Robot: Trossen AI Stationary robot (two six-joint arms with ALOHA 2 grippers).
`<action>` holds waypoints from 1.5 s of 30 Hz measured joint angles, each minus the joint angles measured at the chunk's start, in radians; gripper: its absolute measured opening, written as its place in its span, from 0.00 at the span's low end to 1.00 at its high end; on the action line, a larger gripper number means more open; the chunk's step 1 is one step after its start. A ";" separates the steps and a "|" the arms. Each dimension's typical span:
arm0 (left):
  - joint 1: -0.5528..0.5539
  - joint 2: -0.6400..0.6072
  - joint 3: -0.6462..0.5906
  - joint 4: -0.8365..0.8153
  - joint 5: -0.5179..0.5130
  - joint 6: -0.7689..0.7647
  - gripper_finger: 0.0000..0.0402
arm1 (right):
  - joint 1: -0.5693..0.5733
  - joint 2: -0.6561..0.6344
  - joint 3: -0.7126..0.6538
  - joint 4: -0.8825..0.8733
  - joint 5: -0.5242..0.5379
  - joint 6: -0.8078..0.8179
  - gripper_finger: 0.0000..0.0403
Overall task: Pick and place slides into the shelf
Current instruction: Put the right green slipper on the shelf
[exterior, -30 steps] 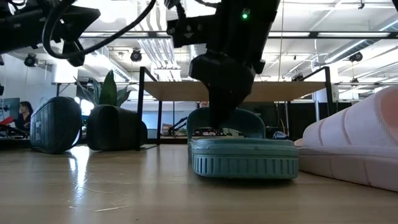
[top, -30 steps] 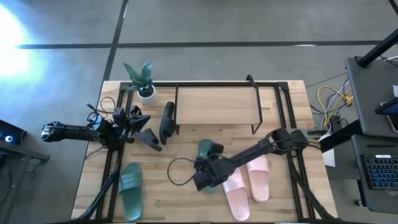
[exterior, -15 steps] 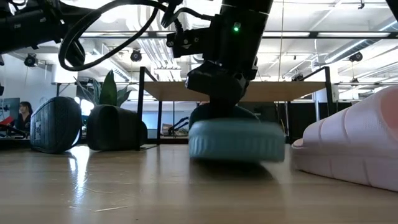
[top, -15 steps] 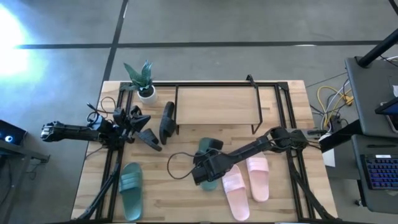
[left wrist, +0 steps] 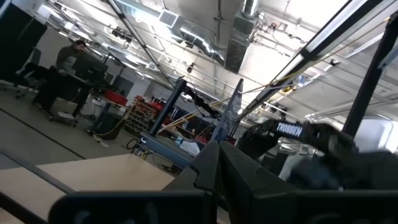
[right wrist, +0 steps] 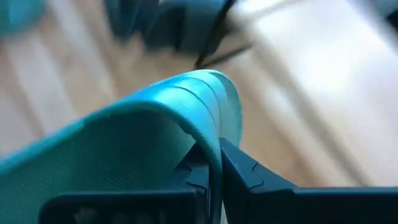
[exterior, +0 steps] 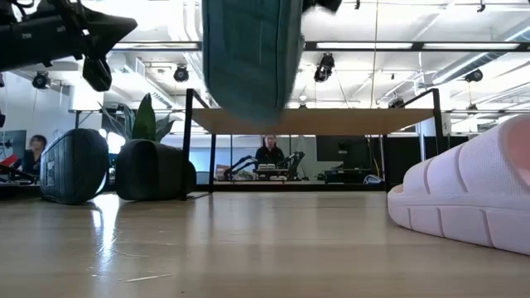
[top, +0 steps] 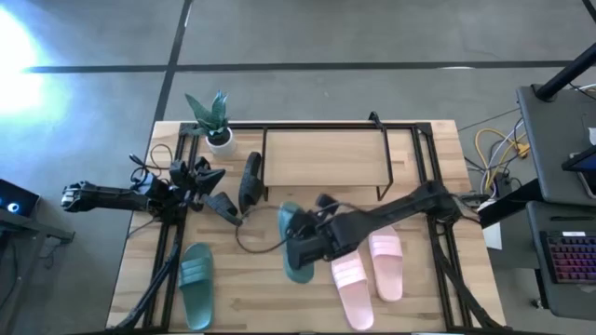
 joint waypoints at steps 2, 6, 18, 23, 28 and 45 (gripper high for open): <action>0.000 0.003 0.000 0.002 -0.001 0.000 0.00 | 0.000 -0.043 0.024 -0.017 0.092 0.025 0.03; 0.000 0.008 0.000 0.003 0.000 0.000 0.00 | -0.010 -0.120 0.050 -0.070 0.276 -0.034 0.03; -0.001 0.008 0.000 0.001 -0.001 0.001 0.00 | -0.232 -0.165 -0.005 -0.343 0.344 -0.382 0.03; -0.001 0.007 0.000 0.001 -0.010 0.008 0.00 | -0.357 -0.169 -0.066 -0.345 0.362 -0.561 0.03; 0.000 0.007 0.000 0.000 -0.033 0.008 0.00 | -0.447 -0.190 -0.174 -0.300 0.351 -0.653 0.03; 0.000 0.003 0.000 0.010 -0.126 0.009 0.00 | -0.550 -0.341 -0.579 0.182 0.207 -1.032 0.03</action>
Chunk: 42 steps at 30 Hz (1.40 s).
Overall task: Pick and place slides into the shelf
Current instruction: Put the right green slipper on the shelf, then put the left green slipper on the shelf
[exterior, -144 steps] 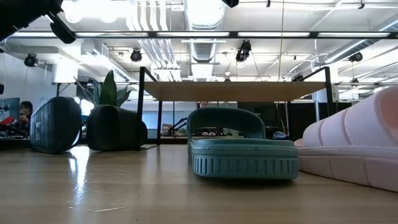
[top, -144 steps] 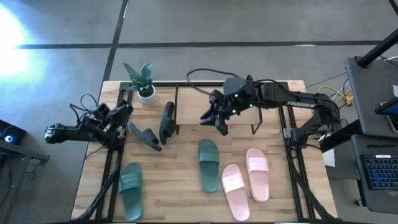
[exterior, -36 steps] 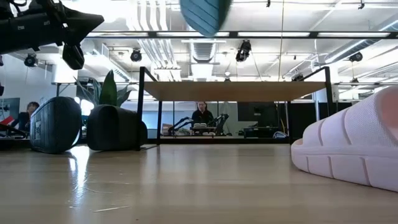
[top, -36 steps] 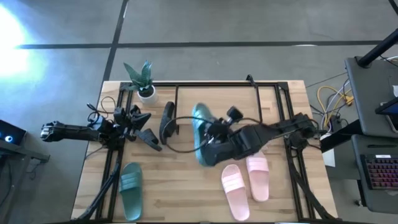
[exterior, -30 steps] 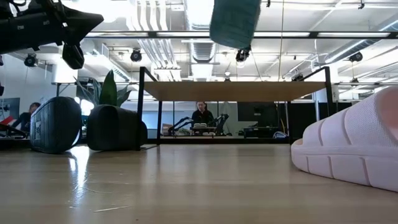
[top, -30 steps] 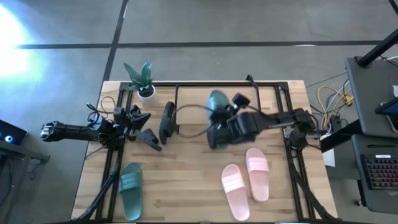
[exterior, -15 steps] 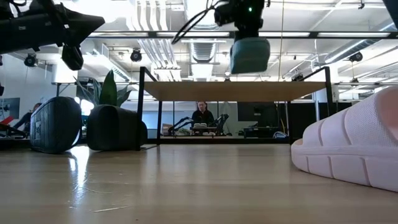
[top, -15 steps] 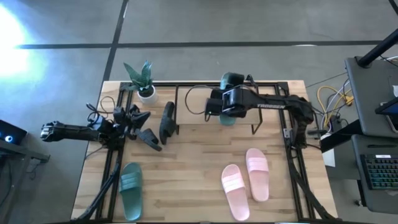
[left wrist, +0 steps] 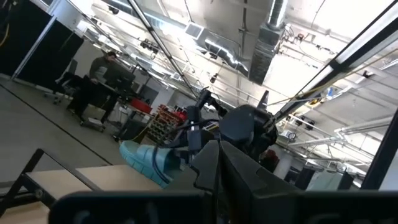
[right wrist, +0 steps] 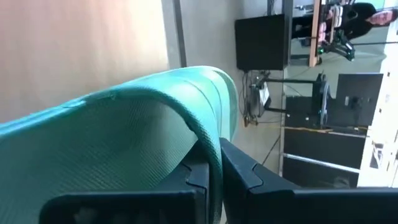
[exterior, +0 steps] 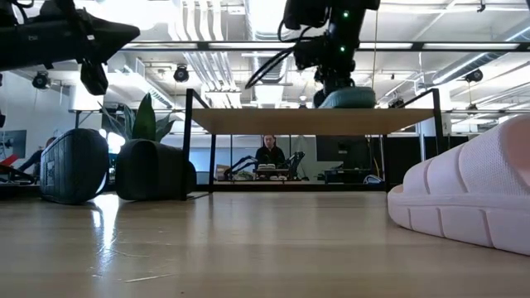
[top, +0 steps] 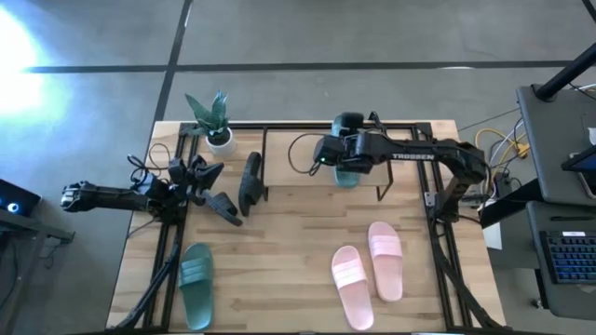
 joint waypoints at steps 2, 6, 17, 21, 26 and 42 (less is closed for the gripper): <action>0.000 -0.001 0.000 0.000 -0.010 0.000 0.00 | -0.001 -0.001 -0.005 0.011 -0.002 -0.007 0.03; 0.000 0.000 0.000 -0.001 -0.040 0.000 0.00 | -0.001 -0.001 -0.005 0.029 -0.026 -0.007 0.03; 0.000 0.000 0.000 -0.002 -0.082 0.000 0.00 | -0.001 -0.001 -0.015 0.020 -0.080 -0.034 0.17; 0.000 0.000 0.000 -0.002 -0.084 0.000 0.00 | 0.012 -0.008 -0.005 0.014 -0.086 -0.029 0.27; 0.000 -0.001 0.000 -0.003 -0.085 0.000 0.00 | 0.052 -0.060 0.011 0.015 -0.088 -0.025 0.37; 0.000 -0.013 0.008 0.148 -0.176 0.067 0.00 | 0.222 -0.149 0.164 -0.022 -0.393 0.756 0.42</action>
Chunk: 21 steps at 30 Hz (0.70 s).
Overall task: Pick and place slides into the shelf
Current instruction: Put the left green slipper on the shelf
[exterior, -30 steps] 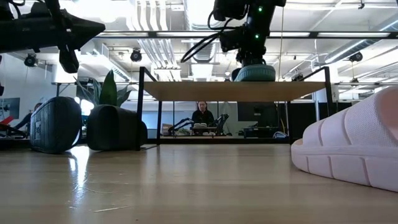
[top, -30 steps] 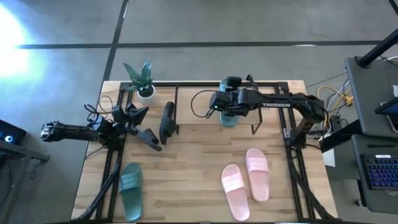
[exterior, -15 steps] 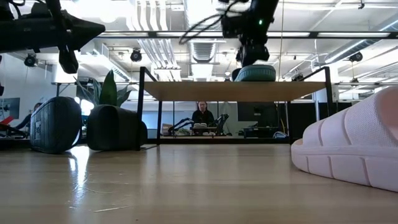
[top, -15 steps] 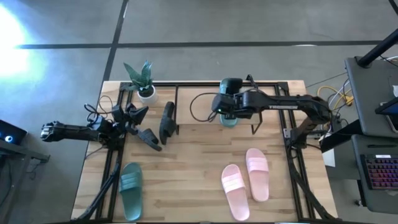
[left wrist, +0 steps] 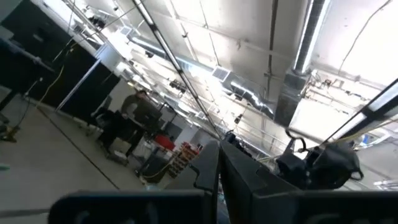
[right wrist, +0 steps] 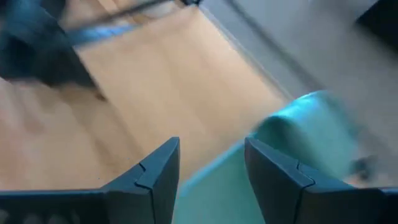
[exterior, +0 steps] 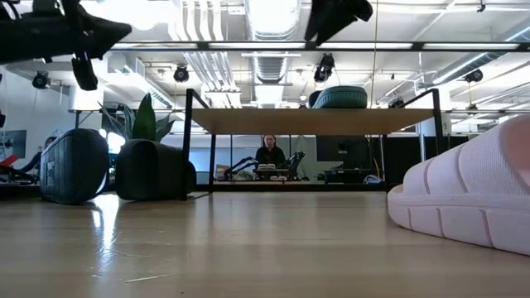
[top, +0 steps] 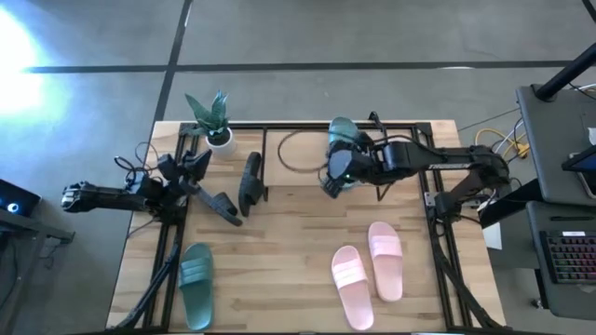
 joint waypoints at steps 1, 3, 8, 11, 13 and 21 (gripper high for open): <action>-0.001 -0.001 0.004 0.015 0.000 -0.009 0.00 | 0.001 0.004 0.005 0.011 -0.028 0.044 0.43; 0.000 -0.004 0.019 0.056 0.002 -0.052 0.00 | 0.009 0.006 0.007 0.058 -0.070 0.113 0.43; 0.000 -0.015 0.024 0.122 0.175 -0.100 0.00 | 0.050 0.007 0.000 0.197 -0.137 0.213 0.43; -0.001 -0.003 0.040 0.040 0.417 -0.160 0.00 | 0.073 0.007 -0.006 0.265 -0.170 0.270 0.43; -0.001 0.021 0.070 -0.101 0.484 -0.238 0.00 | 0.085 0.007 -0.006 0.294 -0.182 0.312 0.42; 0.000 0.156 0.363 -0.849 0.676 -0.084 0.00 | 0.161 0.007 -0.011 0.332 -0.204 0.482 0.41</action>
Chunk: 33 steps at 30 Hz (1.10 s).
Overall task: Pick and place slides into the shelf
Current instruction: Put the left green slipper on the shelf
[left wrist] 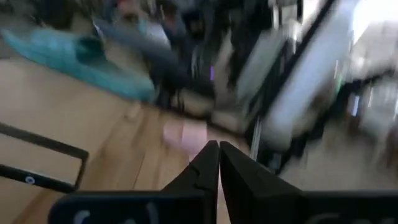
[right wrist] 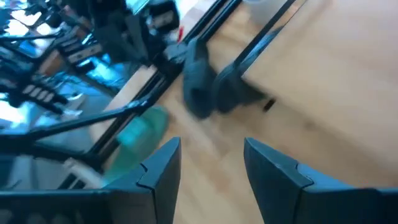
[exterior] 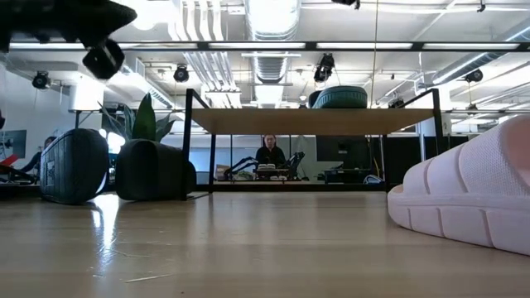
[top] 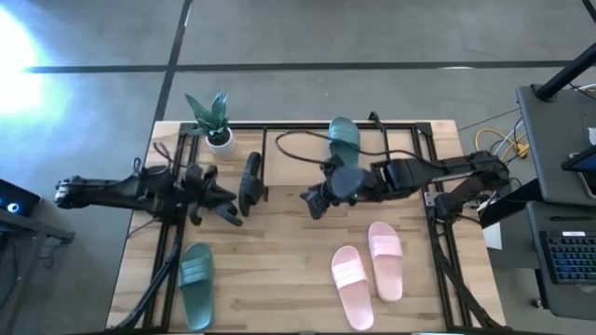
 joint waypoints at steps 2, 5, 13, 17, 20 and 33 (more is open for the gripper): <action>0.000 0.043 0.104 -0.155 0.037 0.105 0.00 | 0.031 0.000 -0.007 0.000 -0.001 0.043 0.41; 0.000 0.116 0.247 -0.385 0.047 0.217 0.00 | 0.075 0.000 -0.028 -0.003 0.012 0.103 0.41; -0.113 0.271 0.462 -0.724 0.044 0.189 0.00 | 0.150 0.001 -0.055 -0.005 0.022 0.103 0.40; -0.255 0.334 0.514 -0.679 -0.027 0.120 0.00 | 0.189 0.001 -0.055 -0.005 0.020 0.045 0.40; -0.341 0.435 0.560 -0.646 -0.029 0.080 0.00 | 0.218 0.001 -0.057 -0.011 0.019 0.003 0.40; -0.750 0.842 0.751 -1.082 -0.129 -0.410 0.00 | 0.238 0.001 -0.060 -0.084 0.019 -0.180 0.38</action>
